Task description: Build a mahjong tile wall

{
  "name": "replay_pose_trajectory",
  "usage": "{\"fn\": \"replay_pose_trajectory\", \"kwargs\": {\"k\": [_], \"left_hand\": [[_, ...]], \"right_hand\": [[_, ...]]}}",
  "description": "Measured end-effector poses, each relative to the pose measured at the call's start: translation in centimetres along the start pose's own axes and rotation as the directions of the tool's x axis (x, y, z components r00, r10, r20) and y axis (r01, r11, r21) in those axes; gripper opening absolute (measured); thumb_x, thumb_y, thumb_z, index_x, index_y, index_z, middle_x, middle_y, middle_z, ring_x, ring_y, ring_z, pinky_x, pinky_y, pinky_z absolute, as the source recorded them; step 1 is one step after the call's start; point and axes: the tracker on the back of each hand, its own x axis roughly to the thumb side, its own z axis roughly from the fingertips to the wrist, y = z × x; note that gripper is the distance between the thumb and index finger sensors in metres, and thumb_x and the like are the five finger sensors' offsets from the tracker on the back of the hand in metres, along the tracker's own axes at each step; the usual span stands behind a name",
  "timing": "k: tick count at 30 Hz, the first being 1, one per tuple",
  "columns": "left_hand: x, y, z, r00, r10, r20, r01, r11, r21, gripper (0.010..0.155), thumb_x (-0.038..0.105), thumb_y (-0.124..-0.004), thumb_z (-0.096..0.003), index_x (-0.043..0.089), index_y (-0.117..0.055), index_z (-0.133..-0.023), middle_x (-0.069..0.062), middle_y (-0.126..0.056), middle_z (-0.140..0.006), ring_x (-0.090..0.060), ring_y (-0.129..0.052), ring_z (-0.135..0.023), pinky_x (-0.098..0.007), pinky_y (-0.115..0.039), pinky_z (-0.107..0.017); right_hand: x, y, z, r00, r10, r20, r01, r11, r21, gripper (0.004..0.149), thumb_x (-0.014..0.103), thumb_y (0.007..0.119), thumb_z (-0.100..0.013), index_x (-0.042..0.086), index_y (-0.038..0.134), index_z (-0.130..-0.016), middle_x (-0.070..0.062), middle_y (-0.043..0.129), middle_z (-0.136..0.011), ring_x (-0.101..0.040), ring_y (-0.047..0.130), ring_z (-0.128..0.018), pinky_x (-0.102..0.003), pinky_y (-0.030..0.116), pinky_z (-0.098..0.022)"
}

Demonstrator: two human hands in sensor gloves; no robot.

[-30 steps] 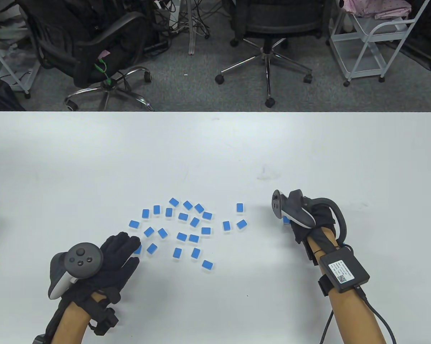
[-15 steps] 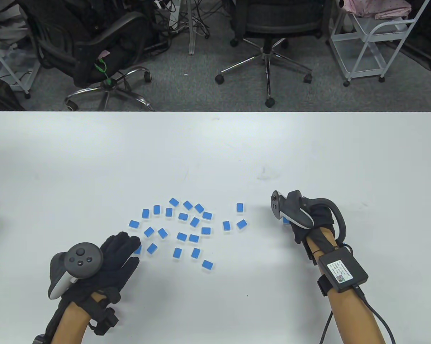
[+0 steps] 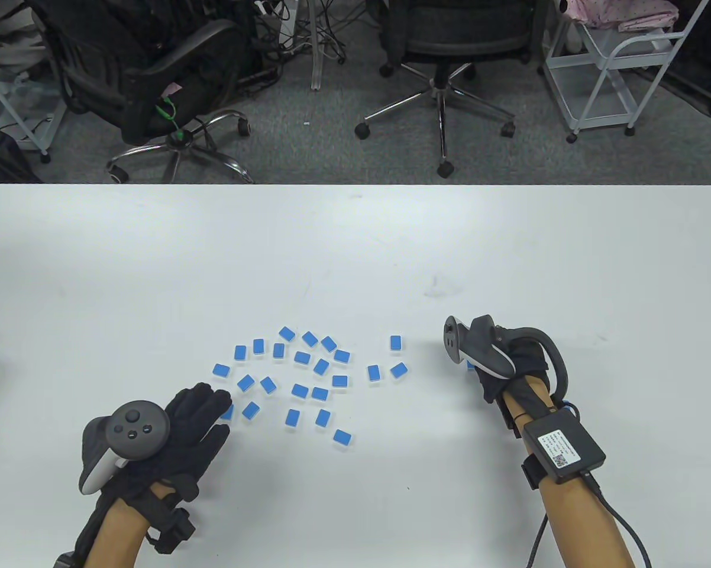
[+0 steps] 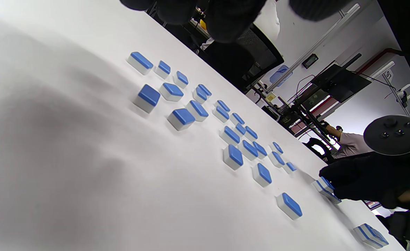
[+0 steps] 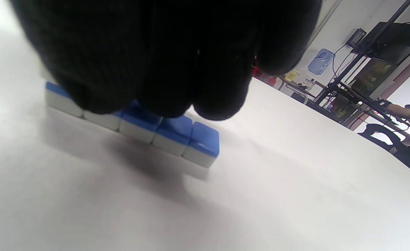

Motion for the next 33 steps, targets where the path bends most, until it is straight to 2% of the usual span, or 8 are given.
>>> {"fn": "replay_pose_trajectory", "kwargs": {"k": [6, 10, 16, 19, 24, 29, 30, 33], "left_hand": [[0.0, 0.0, 0.0, 1.000, 0.000, 0.001, 0.000, 1.000, 0.000, 0.070, 0.062, -0.053, -0.0503, 0.033, -0.046, -0.113, -0.004, -0.030, -0.122, -0.036, -0.025, -0.113, -0.067, -0.026, -0.077], [0.0, 0.0, 0.0, 1.000, -0.001, 0.001, 0.001, 1.000, 0.001, 0.070, 0.062, -0.053, -0.0503, 0.033, -0.046, -0.113, -0.004, -0.030, -0.122, -0.036, -0.025, -0.113, -0.067, -0.026, -0.077], [0.0, 0.0, -0.1, 1.000, -0.004, 0.003, 0.004, 1.000, -0.001, 0.070, 0.062, -0.053, -0.0503, 0.033, -0.046, -0.113, -0.004, -0.030, -0.122, -0.036, -0.025, -0.113, -0.067, -0.026, -0.077], [0.0, 0.0, 0.0, 1.000, -0.003, 0.003, 0.003, 1.000, 0.000, 0.070, 0.062, -0.053, -0.0503, 0.033, -0.047, -0.113, -0.003, -0.030, -0.122, -0.036, -0.025, -0.113, -0.067, -0.026, -0.077], [-0.1, 0.1, 0.2, 1.000, 0.000, 0.003, -0.001, 1.000, 0.008, 0.070, 0.062, -0.053, -0.0502, 0.033, -0.046, -0.113, -0.003, -0.030, -0.122, -0.036, -0.025, -0.113, -0.067, -0.026, -0.077], [-0.1, 0.1, 0.3, 1.000, 0.003, 0.004, -0.003, 1.000, 0.008, 0.070, 0.062, -0.053, -0.0502, 0.033, -0.047, -0.113, -0.003, -0.030, -0.122, -0.036, -0.025, -0.113, -0.067, -0.026, -0.077], [-0.1, 0.1, 0.3, 1.000, 0.002, 0.004, -0.002, 1.000, 0.009, 0.070, 0.062, -0.053, -0.0503, 0.033, -0.046, -0.113, -0.003, -0.029, -0.122, -0.036, -0.025, -0.113, -0.067, -0.026, -0.077], [-0.1, 0.1, 0.1, 1.000, 0.002, 0.006, -0.002, 1.000, 0.009, 0.070, 0.062, -0.053, -0.0503, 0.033, -0.046, -0.113, -0.004, -0.030, -0.122, -0.036, -0.025, -0.113, -0.067, -0.026, -0.077]], "right_hand": [[0.0, -0.3, 0.1, 1.000, 0.015, 0.001, -0.015, 1.000, -0.001, 0.059, 0.040, 0.092, -0.030, 0.031, 0.076, -0.085, 0.007, 0.097, -0.073, -0.022, 0.097, -0.070, -0.053, 0.068, -0.071], [0.5, -2.0, 1.1, 0.999, -0.032, 0.032, 0.034, 0.997, -0.073, 0.061, 0.045, 0.088, -0.030, 0.029, 0.074, -0.088, 0.004, 0.096, -0.074, -0.024, 0.096, -0.070, -0.054, 0.069, -0.069], [5.5, -4.5, 3.7, 0.979, -0.024, 0.201, 0.064, 0.979, -0.195, 0.052, 0.048, 0.082, -0.032, 0.026, 0.083, -0.079, 0.003, 0.102, -0.061, -0.024, 0.102, -0.055, -0.052, 0.077, -0.059], [8.9, -4.7, 4.5, 0.971, 0.020, 0.239, 0.031, 0.978, -0.208, 0.056, 0.052, 0.078, -0.033, 0.024, 0.082, -0.081, 0.002, 0.102, -0.065, -0.025, 0.102, -0.057, -0.052, 0.078, -0.058], [12.9, -3.9, 3.7, 0.984, 0.116, 0.136, -0.089, 0.978, -0.186, 0.064, 0.058, 0.072, -0.032, 0.021, 0.080, -0.084, 0.000, 0.101, -0.069, -0.027, 0.102, -0.059, -0.053, 0.078, -0.057], [13.5, -3.0, 2.6, 0.993, 0.060, 0.105, -0.049, 0.993, -0.104, 0.057, 0.052, 0.080, -0.033, 0.020, 0.084, -0.080, 0.000, 0.104, -0.063, -0.026, 0.103, -0.055, -0.053, 0.079, -0.055], [13.4, -3.1, 2.7, 0.993, 0.051, 0.107, -0.038, 0.992, -0.116, 0.056, 0.051, 0.083, -0.033, 0.019, 0.085, -0.079, 0.001, 0.105, -0.062, -0.026, 0.104, -0.053, -0.052, 0.080, -0.054], [13.1, -2.9, 3.0, 0.988, 0.046, 0.150, -0.038, 0.998, -0.056, 0.056, 0.047, 0.087, -0.032, 0.020, 0.084, -0.080, 0.001, 0.103, -0.063, -0.025, 0.103, -0.055, -0.052, 0.080, -0.055]]}}
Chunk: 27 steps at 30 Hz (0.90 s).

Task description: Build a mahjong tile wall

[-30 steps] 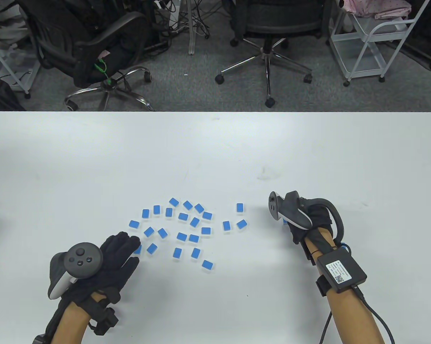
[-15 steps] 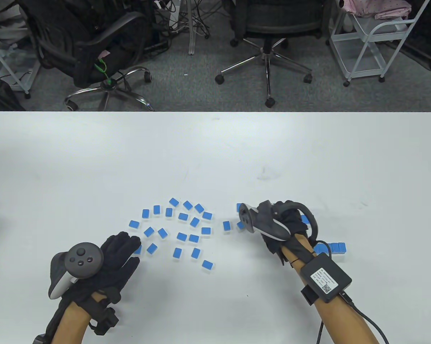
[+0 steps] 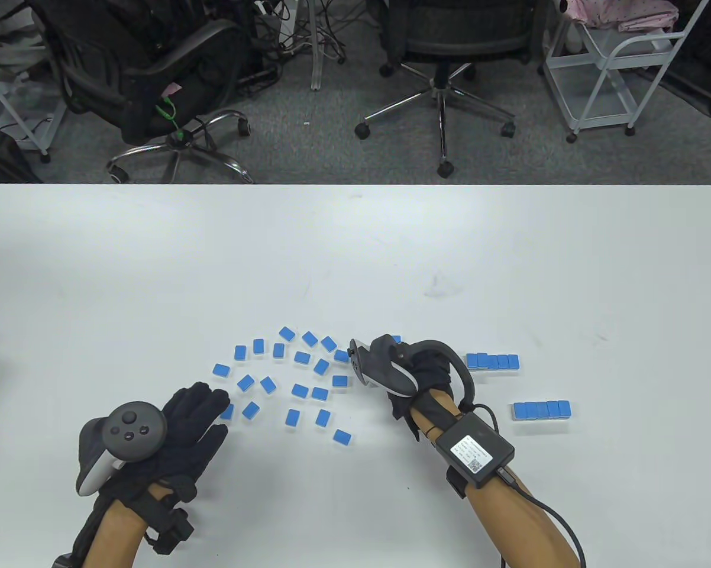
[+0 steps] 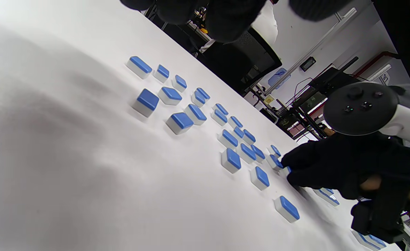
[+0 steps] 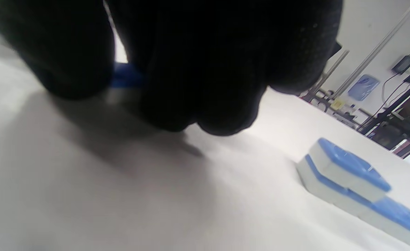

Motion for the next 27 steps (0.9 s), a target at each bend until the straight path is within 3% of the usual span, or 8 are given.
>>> {"fn": "replay_pose_trajectory", "kwargs": {"k": [3, 7, 12, 15, 19, 27], "left_hand": [[0.1, 0.0, -0.1, 1.000, -0.003, 0.003, 0.003, 1.000, -0.002, 0.069, 0.062, -0.053, -0.0502, 0.034, -0.046, -0.113, -0.004, -0.030, -0.122, -0.036, -0.025, -0.113, -0.067, -0.026, -0.077], [0.0, 0.0, 0.0, 1.000, -0.003, 0.005, 0.003, 1.000, -0.001, 0.069, 0.062, -0.053, -0.0502, 0.034, -0.046, -0.113, -0.004, -0.030, -0.122, -0.036, -0.025, -0.113, -0.067, -0.026, -0.077], [0.1, 0.0, 0.0, 1.000, -0.006, 0.007, 0.006, 1.000, 0.003, 0.069, 0.062, -0.053, -0.0503, 0.033, -0.046, -0.113, -0.004, -0.030, -0.122, -0.036, -0.025, -0.113, -0.067, -0.026, -0.077], [0.1, -0.1, -0.2, 1.000, -0.007, 0.007, 0.007, 1.000, -0.003, 0.070, 0.062, -0.053, -0.0503, 0.033, -0.046, -0.113, -0.004, -0.030, -0.122, -0.036, -0.025, -0.113, -0.067, -0.026, -0.077], [0.1, -0.1, -0.2, 1.000, -0.008, 0.008, 0.008, 1.000, -0.002, 0.070, 0.062, -0.053, -0.0503, 0.033, -0.047, -0.113, -0.004, -0.030, -0.122, -0.036, -0.025, -0.113, -0.067, -0.026, -0.077], [0.1, -0.1, -0.2, 1.000, -0.007, 0.003, 0.007, 1.000, -0.004, 0.070, 0.062, -0.053, -0.0503, 0.033, -0.046, -0.113, -0.004, -0.030, -0.122, -0.036, -0.025, -0.113, -0.067, -0.026, -0.077]], "right_hand": [[-0.2, 0.4, 0.9, 0.997, 0.036, 0.063, -0.034, 0.999, -0.023, 0.055, 0.045, 0.090, -0.031, 0.020, 0.083, -0.080, 0.002, 0.103, -0.063, -0.023, 0.104, -0.054, -0.051, 0.081, -0.054], [-1.1, 1.0, 2.0, 0.982, 0.131, 0.135, -0.123, 0.990, -0.067, 0.057, 0.050, 0.090, -0.028, 0.021, 0.086, -0.076, 0.003, 0.104, -0.057, -0.022, 0.105, -0.049, -0.050, 0.083, -0.052], [-7.2, -1.5, 1.8, 1.000, 0.025, 0.003, -0.024, 0.989, -0.146, 0.058, 0.049, 0.090, -0.028, 0.023, 0.083, -0.079, 0.002, 0.102, -0.059, -0.023, 0.103, -0.053, -0.051, 0.079, -0.057], [-11.9, -3.4, 1.3, 0.988, 0.038, -0.152, -0.072, 0.972, -0.223, 0.058, 0.048, 0.091, -0.028, 0.026, 0.081, -0.080, 0.003, 0.100, -0.061, -0.023, 0.100, -0.056, -0.051, 0.075, -0.062], [-14.8, -2.7, 0.4, 0.978, 0.023, -0.208, -0.048, 0.992, -0.118, 0.057, 0.046, 0.090, -0.030, 0.028, 0.078, -0.083, 0.003, 0.098, -0.065, -0.024, 0.097, -0.062, -0.052, 0.071, -0.066], [-15.0, 2.9, -1.1, 0.982, 0.042, -0.187, -0.036, 0.999, 0.037, 0.057, 0.045, 0.090, -0.029, 0.030, 0.077, -0.082, 0.005, 0.098, -0.064, -0.022, 0.098, -0.062, -0.051, 0.071, -0.068]]}}
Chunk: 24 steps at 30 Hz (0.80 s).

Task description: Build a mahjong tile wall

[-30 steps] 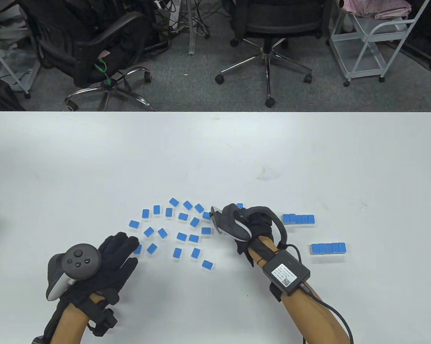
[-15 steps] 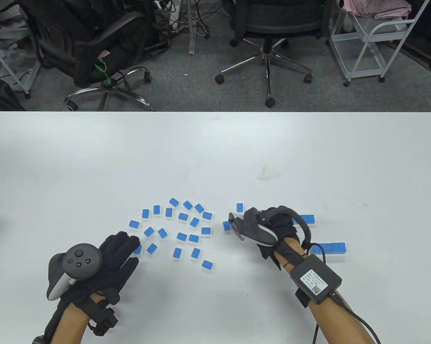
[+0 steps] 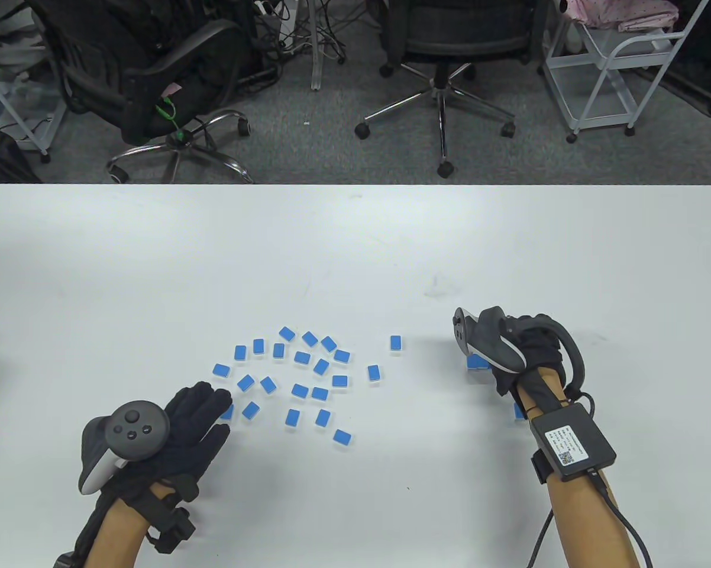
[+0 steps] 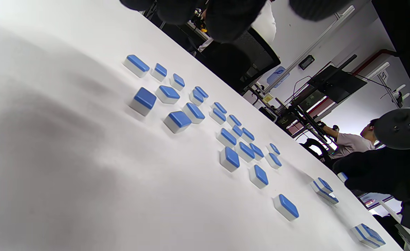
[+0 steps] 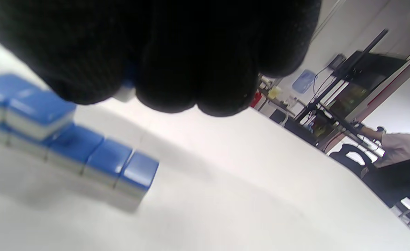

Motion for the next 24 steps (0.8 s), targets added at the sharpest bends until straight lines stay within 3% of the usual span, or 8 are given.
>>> {"fn": "replay_pose_trajectory", "kwargs": {"k": [6, 24], "left_hand": [[0.0, 0.1, 0.0, 1.000, 0.003, -0.007, -0.003, 1.000, -0.001, 0.070, 0.062, -0.053, -0.0503, 0.033, -0.047, -0.113, -0.004, -0.030, -0.122, -0.036, -0.025, -0.113, -0.067, -0.026, -0.077], [0.0, 0.0, 0.0, 1.000, -0.001, -0.010, 0.001, 1.000, -0.007, 0.069, 0.062, -0.053, -0.0503, 0.033, -0.047, -0.113, -0.003, -0.030, -0.122, -0.036, -0.026, -0.113, -0.067, -0.026, -0.077]], "right_hand": [[0.2, 1.1, 0.3, 1.000, -0.011, 0.022, 0.010, 0.998, 0.058, 0.056, 0.045, 0.090, -0.029, 0.031, 0.078, -0.082, 0.006, 0.098, -0.064, -0.022, 0.098, -0.062, -0.051, 0.071, -0.068], [0.0, 0.8, 1.0, 1.000, 0.000, 0.008, 0.000, 0.999, 0.042, 0.058, 0.040, 0.092, -0.030, 0.032, 0.076, -0.084, 0.007, 0.098, -0.067, -0.021, 0.098, -0.064, -0.051, 0.071, -0.069]]}}
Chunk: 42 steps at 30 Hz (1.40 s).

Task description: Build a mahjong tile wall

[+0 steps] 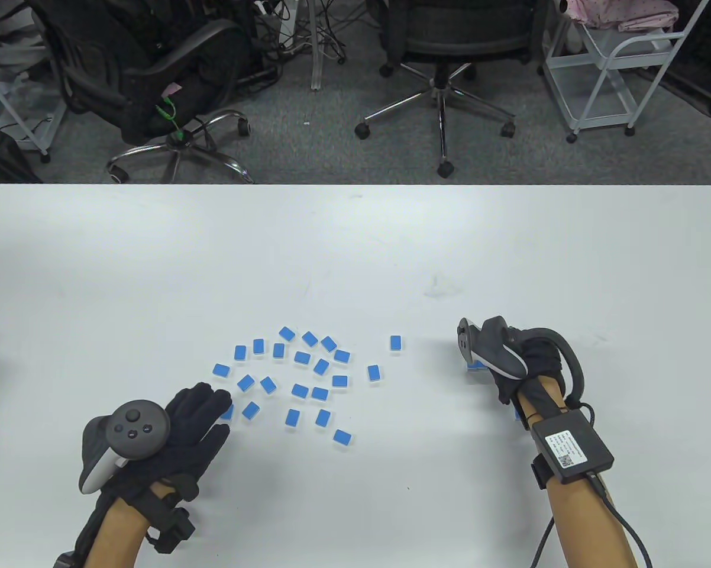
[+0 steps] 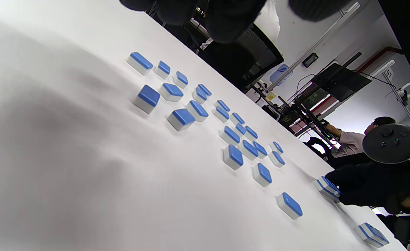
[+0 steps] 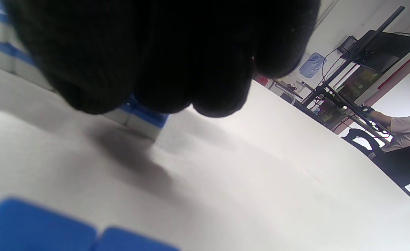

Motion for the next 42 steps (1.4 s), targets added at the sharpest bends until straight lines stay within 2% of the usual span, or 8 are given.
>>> {"fn": "replay_pose_trajectory", "kwargs": {"k": [22, 26, 28, 31, 35, 39, 42], "left_hand": [[0.0, 0.0, 0.0, 1.000, 0.000, 0.000, 0.000, 1.000, -0.001, 0.069, 0.062, -0.053, -0.0503, 0.033, -0.047, -0.113, -0.004, -0.030, -0.122, -0.036, -0.026, -0.113, -0.067, -0.026, -0.077], [0.0, 0.0, 0.0, 1.000, 0.000, 0.001, 0.000, 1.000, 0.001, 0.069, 0.062, -0.053, -0.0504, 0.033, -0.047, -0.113, -0.004, -0.030, -0.122, -0.036, -0.026, -0.113, -0.067, -0.026, -0.077], [0.0, 0.0, 0.0, 1.000, 0.001, 0.000, -0.001, 1.000, -0.002, 0.070, 0.062, -0.053, -0.0504, 0.033, -0.047, -0.113, -0.004, -0.030, -0.122, -0.036, -0.026, -0.113, -0.067, -0.026, -0.077], [0.0, -0.1, 0.0, 1.000, 0.002, -0.002, -0.002, 1.000, -0.007, 0.069, 0.062, -0.053, -0.0504, 0.033, -0.047, -0.113, -0.004, -0.030, -0.122, -0.036, -0.026, -0.113, -0.067, -0.026, -0.077], [-0.1, -0.1, 0.1, 1.000, 0.009, -0.008, -0.009, 1.000, -0.006, 0.069, 0.062, -0.053, -0.0504, 0.033, -0.047, -0.113, -0.004, -0.030, -0.122, -0.036, -0.025, -0.113, -0.067, -0.026, -0.077], [-0.2, 0.1, 0.2, 1.000, 0.013, -0.010, -0.013, 1.000, -0.001, 0.069, 0.062, -0.053, -0.0503, 0.034, -0.046, -0.113, -0.004, -0.030, -0.122, -0.036, -0.025, -0.113, -0.067, -0.026, -0.077], [-0.2, 0.0, 0.2, 1.000, 0.011, -0.010, -0.011, 1.000, -0.004, 0.069, 0.062, -0.053, -0.0504, 0.033, -0.046, -0.113, -0.004, -0.030, -0.122, -0.036, -0.026, -0.113, -0.067, -0.026, -0.077]], "right_hand": [[0.3, 0.0, -0.1, 1.000, 0.007, 0.014, -0.007, 1.000, -0.020, 0.058, 0.042, 0.091, -0.029, 0.033, 0.075, -0.085, 0.007, 0.098, -0.068, -0.022, 0.098, -0.065, -0.052, 0.070, -0.069], [0.3, -1.0, 0.3, 1.000, -0.007, 0.025, 0.008, 0.999, -0.037, 0.065, 0.044, 0.090, -0.028, 0.033, 0.070, -0.089, 0.006, 0.094, -0.075, -0.022, 0.095, -0.071, -0.052, 0.069, -0.070], [0.7, -2.3, 0.6, 0.997, -0.053, 0.051, 0.058, 0.993, -0.100, 0.066, 0.045, 0.089, -0.028, 0.033, 0.069, -0.090, 0.005, 0.091, -0.081, -0.023, 0.093, -0.075, -0.053, 0.067, -0.071], [2.4, -4.4, 1.0, 0.990, -0.097, 0.099, 0.113, 0.980, -0.165, 0.065, 0.046, 0.088, -0.029, 0.032, 0.069, -0.090, 0.004, 0.091, -0.081, -0.023, 0.093, -0.075, -0.053, 0.069, -0.070], [7.3, -6.6, 1.6, 0.975, -0.084, 0.207, 0.126, 0.972, -0.196, 0.062, 0.046, 0.086, -0.030, 0.031, 0.071, -0.089, 0.004, 0.093, -0.080, -0.024, 0.095, -0.072, -0.052, 0.071, -0.068], [12.6, -6.5, 1.9, 0.976, 0.052, 0.213, -0.014, 0.985, -0.175, 0.073, 0.049, 0.083, -0.031, 0.031, 0.057, -0.096, 0.001, 0.078, -0.097, -0.026, 0.084, -0.086, -0.054, 0.068, -0.070], [15.0, -6.0, 1.0, 0.977, 0.116, 0.177, -0.086, 0.982, -0.166, 0.077, 0.046, 0.082, -0.033, 0.029, 0.046, -0.099, 0.003, 0.068, -0.102, -0.022, 0.085, -0.084, -0.052, 0.068, -0.071]]}}
